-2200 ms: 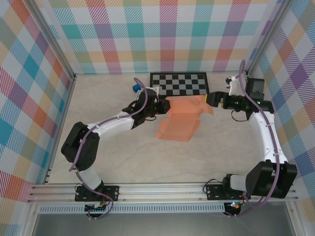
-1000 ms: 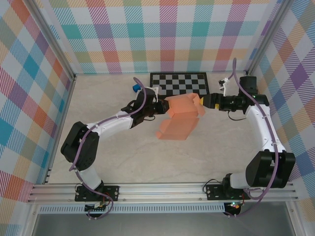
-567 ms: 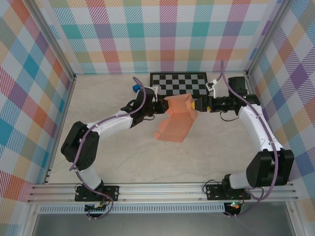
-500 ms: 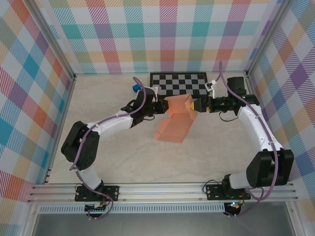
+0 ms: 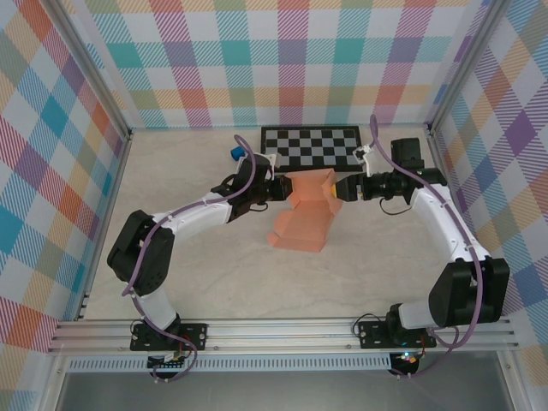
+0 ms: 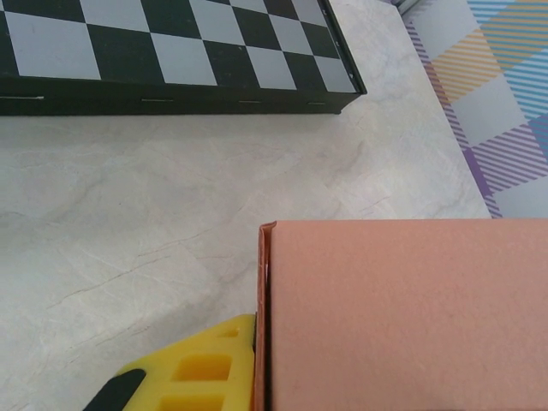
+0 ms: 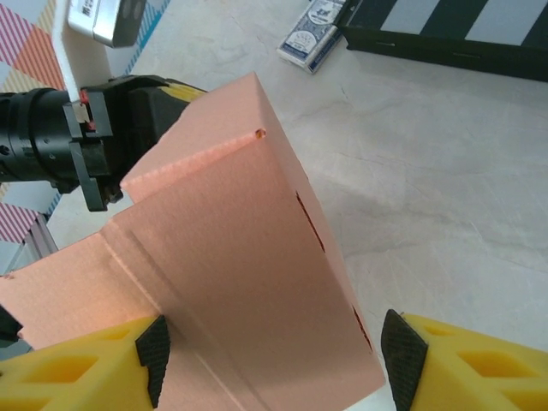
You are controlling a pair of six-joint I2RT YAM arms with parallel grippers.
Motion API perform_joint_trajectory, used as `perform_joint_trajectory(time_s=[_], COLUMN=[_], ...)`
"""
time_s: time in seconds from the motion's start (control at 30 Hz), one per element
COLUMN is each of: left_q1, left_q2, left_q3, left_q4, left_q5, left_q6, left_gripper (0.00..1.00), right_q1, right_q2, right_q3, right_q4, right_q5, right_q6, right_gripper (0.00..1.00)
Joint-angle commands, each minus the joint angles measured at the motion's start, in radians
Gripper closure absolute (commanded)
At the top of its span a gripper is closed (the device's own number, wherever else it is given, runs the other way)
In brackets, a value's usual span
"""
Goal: Fold the paper box
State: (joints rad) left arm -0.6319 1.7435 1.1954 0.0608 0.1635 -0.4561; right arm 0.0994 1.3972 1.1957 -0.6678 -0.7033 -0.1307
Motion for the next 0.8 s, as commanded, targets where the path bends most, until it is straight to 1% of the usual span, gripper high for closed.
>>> perform_joint_trajectory(time_s=[0.0, 0.07, 0.2, 0.27, 0.4, 0.57, 0.77], left_q1=[-0.004, -0.006, -0.006, -0.006, -0.003, 0.031, 0.091], left_q2=[-0.031, -0.034, -0.028, -0.022, 0.000, 0.026, 0.044], left_q3=[0.020, 0.016, 0.009, 0.010, 0.017, 0.027, 0.066], left_q4=[0.012, -0.001, -0.013, -0.017, -0.011, -0.004, -0.036], left_q5=[0.025, 0.023, 0.015, 0.013, 0.028, 0.086, 0.197], left_q6=[0.047, 0.072, 0.115, 0.125, 0.122, 0.124, 0.246], left_gripper=[0.87, 0.87, 0.87, 0.87, 0.87, 0.88, 0.89], right_q1=[0.009, 0.010, 0.010, 0.013, 0.029, 0.030, 0.033], right_q2=[-0.016, -0.015, -0.002, 0.006, 0.008, -0.016, -0.032], right_q3=[-0.032, -0.036, -0.026, -0.027, -0.040, -0.072, -0.085], right_q4=[0.061, 0.074, 0.054, 0.048, 0.038, 0.038, 0.023], right_q5=[-0.068, -0.108, -0.256, -0.282, -0.249, -0.223, -0.237], right_q6=[-0.030, -0.030, -0.081, -0.090, -0.104, -0.109, -0.110], right_gripper=[0.33, 0.33, 0.31, 0.30, 0.24, 0.22, 0.22])
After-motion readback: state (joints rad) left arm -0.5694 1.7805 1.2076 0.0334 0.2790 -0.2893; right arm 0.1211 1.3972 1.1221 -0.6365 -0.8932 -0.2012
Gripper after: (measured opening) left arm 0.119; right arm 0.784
